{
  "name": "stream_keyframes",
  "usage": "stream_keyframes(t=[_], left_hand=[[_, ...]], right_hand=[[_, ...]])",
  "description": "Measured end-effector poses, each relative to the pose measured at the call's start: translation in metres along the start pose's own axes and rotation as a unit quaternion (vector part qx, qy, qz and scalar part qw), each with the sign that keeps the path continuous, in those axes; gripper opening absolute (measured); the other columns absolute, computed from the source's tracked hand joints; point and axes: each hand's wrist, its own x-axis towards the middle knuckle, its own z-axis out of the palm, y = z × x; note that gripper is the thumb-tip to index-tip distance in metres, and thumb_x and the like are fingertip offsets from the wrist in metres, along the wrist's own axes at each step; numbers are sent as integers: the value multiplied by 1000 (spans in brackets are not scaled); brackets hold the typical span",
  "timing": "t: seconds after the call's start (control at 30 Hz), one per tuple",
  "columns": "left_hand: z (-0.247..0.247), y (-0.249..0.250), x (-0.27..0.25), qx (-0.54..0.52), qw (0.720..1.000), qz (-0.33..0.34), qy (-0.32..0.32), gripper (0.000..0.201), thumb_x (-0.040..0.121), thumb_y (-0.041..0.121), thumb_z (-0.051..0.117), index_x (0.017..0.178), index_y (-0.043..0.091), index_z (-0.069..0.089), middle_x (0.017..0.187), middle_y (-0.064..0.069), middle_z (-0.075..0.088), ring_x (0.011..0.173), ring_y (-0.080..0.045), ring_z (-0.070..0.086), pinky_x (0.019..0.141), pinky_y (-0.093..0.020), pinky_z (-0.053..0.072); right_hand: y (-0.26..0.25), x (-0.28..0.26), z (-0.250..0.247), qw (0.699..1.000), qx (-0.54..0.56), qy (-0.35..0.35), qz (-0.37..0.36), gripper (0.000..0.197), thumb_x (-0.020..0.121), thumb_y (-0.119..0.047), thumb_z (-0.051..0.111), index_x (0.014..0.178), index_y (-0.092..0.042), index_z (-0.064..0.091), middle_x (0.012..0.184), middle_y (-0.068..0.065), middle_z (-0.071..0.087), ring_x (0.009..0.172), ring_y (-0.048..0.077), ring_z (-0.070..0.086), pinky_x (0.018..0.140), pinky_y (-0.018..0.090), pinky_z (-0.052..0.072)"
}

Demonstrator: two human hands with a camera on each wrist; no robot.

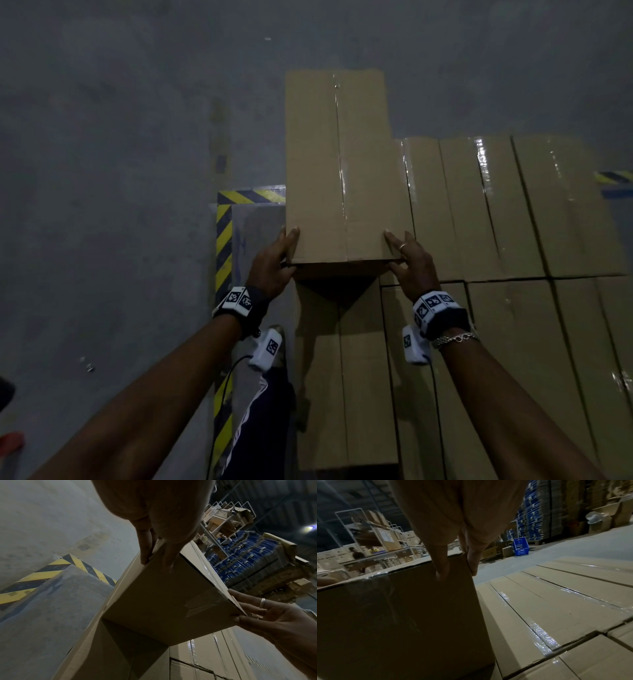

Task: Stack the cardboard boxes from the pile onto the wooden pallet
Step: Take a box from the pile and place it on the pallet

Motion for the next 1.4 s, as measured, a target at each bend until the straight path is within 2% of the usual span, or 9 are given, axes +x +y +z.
stream_keyframes(t=[0.23, 0.43, 0.57, 0.73, 0.83, 0.97, 1.13, 1.27, 1.4], left_hand=[[5, 12, 5, 30, 999, -21, 17, 87, 80, -9, 72, 155, 13, 34, 159, -19, 31, 129, -39, 53, 92, -19, 42], [8, 20, 1, 53, 998, -23, 36, 79, 84, -8, 68, 154, 11, 35, 159, -22, 31, 127, -43, 53, 96, -45, 49], [8, 17, 11, 46, 998, -24, 45, 82, 81, -14, 62, 154, 12, 36, 158, -22, 33, 116, -45, 60, 78, -38, 51], [11, 15, 13, 48, 997, -38, 47, 84, 81, -10, 68, 154, 14, 36, 159, -20, 32, 128, -41, 54, 92, -39, 52], [14, 14, 12, 33, 997, -57, 50, 83, 82, -2, 74, 154, 16, 38, 158, -19, 34, 133, -37, 51, 99, -40, 50], [14, 15, 13, 28, 997, -57, 46, 80, 85, 6, 76, 154, 18, 39, 158, -19, 35, 131, -35, 54, 98, -38, 51], [16, 8, 9, 27, 998, -47, 38, 78, 87, 9, 74, 155, 19, 38, 160, -17, 32, 136, -37, 48, 96, -48, 55], [14, 7, 7, 17, 998, -43, 41, 75, 88, 10, 74, 154, 19, 40, 159, -15, 34, 139, -32, 45, 96, -45, 55], [15, 10, 4, 37, 997, -43, 45, 74, 88, 13, 75, 153, 22, 42, 154, -16, 43, 128, -31, 56, 89, -31, 51]], right_hand=[[-1, 6, 0, 999, -14, 34, -5, 68, 90, 9, 62, 147, -25, 50, 161, 17, 32, 148, 33, 33, 119, 40, 31], [2, 7, 2, 999, -1, 34, -10, 67, 89, 9, 63, 146, -26, 52, 162, 14, 31, 148, 32, 33, 119, 40, 33], [1, 15, 0, 999, -2, 24, -32, 63, 91, 10, 59, 145, -23, 53, 160, 19, 32, 146, 35, 35, 117, 35, 31], [1, 15, 2, 999, 6, 29, -20, 62, 91, 10, 58, 144, -23, 55, 159, 20, 34, 145, 36, 38, 114, 31, 31], [0, 15, -1, 999, 15, 25, -19, 63, 89, 11, 59, 143, -22, 56, 158, 20, 35, 143, 36, 41, 116, 36, 36], [-1, 15, -7, 1000, 23, 15, -10, 62, 90, 10, 60, 143, -22, 56, 158, 21, 35, 143, 36, 41, 115, 36, 36], [-4, 13, -9, 1000, 24, 7, -10, 62, 90, 11, 58, 143, -21, 55, 158, 19, 35, 144, 36, 39, 113, 30, 34], [-7, 12, -9, 1000, 22, 7, -2, 61, 90, 10, 60, 143, -21, 56, 159, 18, 36, 143, 36, 40, 112, 30, 34], [-9, 7, -8, 1000, 17, 6, 3, 59, 91, 8, 62, 143, -20, 56, 159, 19, 34, 144, 36, 39, 111, 28, 31]])
